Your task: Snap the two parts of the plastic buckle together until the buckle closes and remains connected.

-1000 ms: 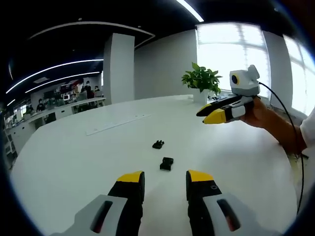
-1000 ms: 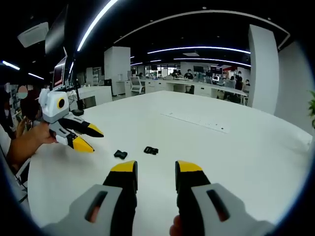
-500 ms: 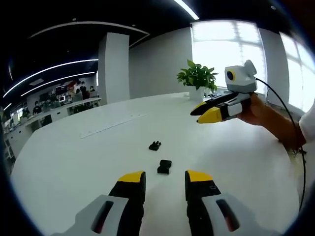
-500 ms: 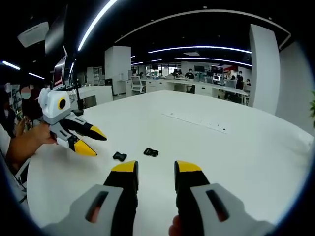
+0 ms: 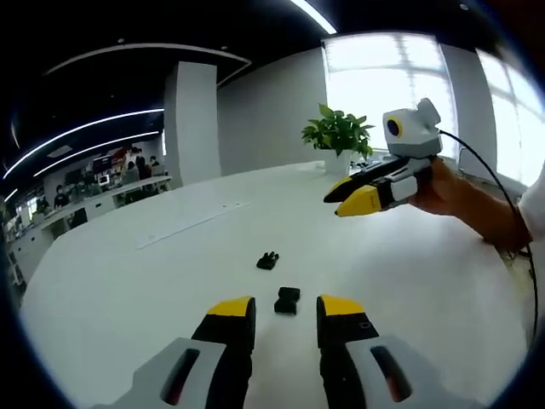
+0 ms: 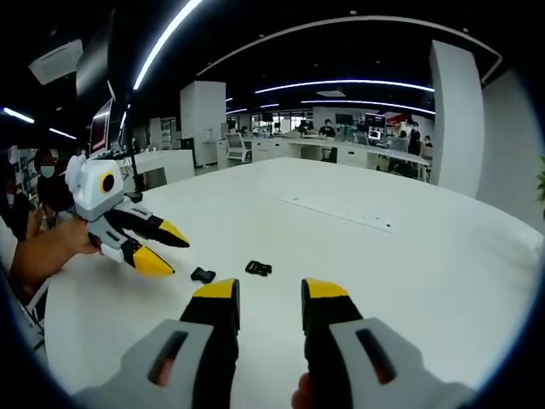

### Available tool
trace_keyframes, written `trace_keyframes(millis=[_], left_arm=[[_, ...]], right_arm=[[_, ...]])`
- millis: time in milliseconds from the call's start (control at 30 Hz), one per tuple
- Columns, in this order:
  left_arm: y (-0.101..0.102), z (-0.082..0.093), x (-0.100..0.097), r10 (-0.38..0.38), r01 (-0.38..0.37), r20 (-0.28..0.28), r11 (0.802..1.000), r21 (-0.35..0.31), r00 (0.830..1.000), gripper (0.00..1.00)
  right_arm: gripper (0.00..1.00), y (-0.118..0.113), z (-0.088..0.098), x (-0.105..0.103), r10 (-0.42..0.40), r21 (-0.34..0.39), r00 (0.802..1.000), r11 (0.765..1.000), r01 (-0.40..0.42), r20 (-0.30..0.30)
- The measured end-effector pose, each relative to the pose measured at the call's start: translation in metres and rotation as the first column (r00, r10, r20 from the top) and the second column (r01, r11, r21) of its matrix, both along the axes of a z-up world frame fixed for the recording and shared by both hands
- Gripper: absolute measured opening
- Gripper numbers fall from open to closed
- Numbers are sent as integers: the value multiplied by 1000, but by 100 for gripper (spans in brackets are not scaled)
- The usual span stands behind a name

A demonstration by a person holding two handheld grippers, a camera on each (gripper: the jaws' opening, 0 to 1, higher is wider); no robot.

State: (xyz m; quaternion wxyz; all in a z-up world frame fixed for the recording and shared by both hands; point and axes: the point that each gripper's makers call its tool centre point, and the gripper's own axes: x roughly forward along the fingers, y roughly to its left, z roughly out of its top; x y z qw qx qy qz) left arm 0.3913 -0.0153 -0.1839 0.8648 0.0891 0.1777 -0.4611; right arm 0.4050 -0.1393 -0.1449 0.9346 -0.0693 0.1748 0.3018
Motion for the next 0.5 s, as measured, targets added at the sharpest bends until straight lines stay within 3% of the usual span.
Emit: trace_keyframes(millis=[500], left_arm=[[-10,-8,-2,-35,35,-18,999,21,999,28]], right_arm=[[28,-3,-4,0,-5,15,1000,1000,5,-1]])
